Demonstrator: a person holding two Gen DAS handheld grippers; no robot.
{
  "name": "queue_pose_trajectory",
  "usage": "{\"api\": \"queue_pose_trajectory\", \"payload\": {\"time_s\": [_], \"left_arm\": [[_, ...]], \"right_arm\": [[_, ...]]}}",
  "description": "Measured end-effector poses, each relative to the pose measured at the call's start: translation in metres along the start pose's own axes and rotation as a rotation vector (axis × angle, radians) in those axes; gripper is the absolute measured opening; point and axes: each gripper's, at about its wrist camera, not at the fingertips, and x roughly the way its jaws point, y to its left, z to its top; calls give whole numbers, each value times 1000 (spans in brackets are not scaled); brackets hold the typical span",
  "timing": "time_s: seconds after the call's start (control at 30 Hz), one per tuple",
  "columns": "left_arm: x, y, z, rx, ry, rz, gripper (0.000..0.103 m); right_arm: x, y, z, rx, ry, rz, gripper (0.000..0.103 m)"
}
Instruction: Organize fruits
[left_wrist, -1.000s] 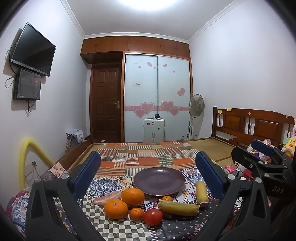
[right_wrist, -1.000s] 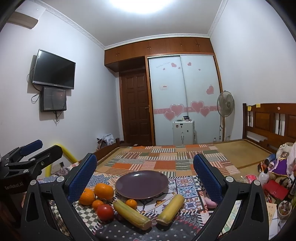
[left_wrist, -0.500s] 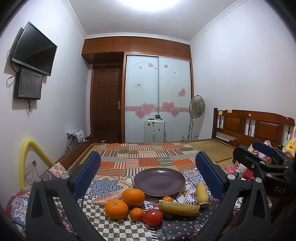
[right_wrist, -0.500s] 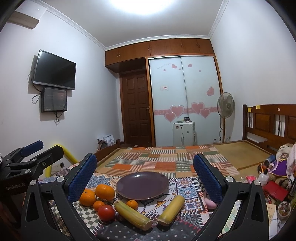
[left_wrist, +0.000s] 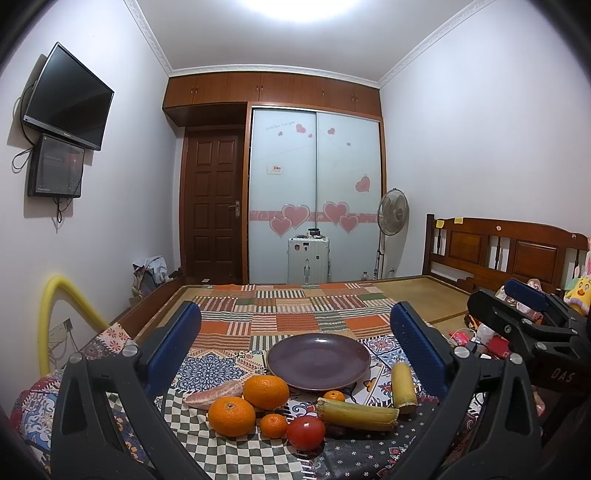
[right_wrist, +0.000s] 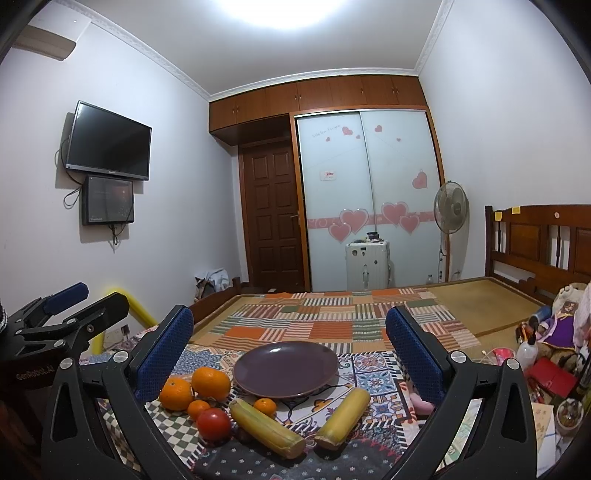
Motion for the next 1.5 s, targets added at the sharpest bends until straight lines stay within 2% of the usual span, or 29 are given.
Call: {"api": "queue_pose_trajectory", "payload": {"time_s": [0.9, 1.23, 1.3, 1.4, 1.5], "left_arm": [[5, 1, -2, 7, 4, 1, 103], [15, 4, -17, 31, 34, 3, 103], [21, 8, -23, 40, 59, 16, 101], [29, 16, -33, 49, 100, 29, 90], [37, 26, -42, 43, 148, 34, 86]], "right_arm": [[1, 2, 0, 11, 3, 4, 103], [12, -2, -13, 1, 45, 3, 103], [17, -4, -18, -3, 68, 9, 103], [25, -6, -26, -14, 107, 4, 102], [33, -10, -35, -20, 156, 19, 91]]}}
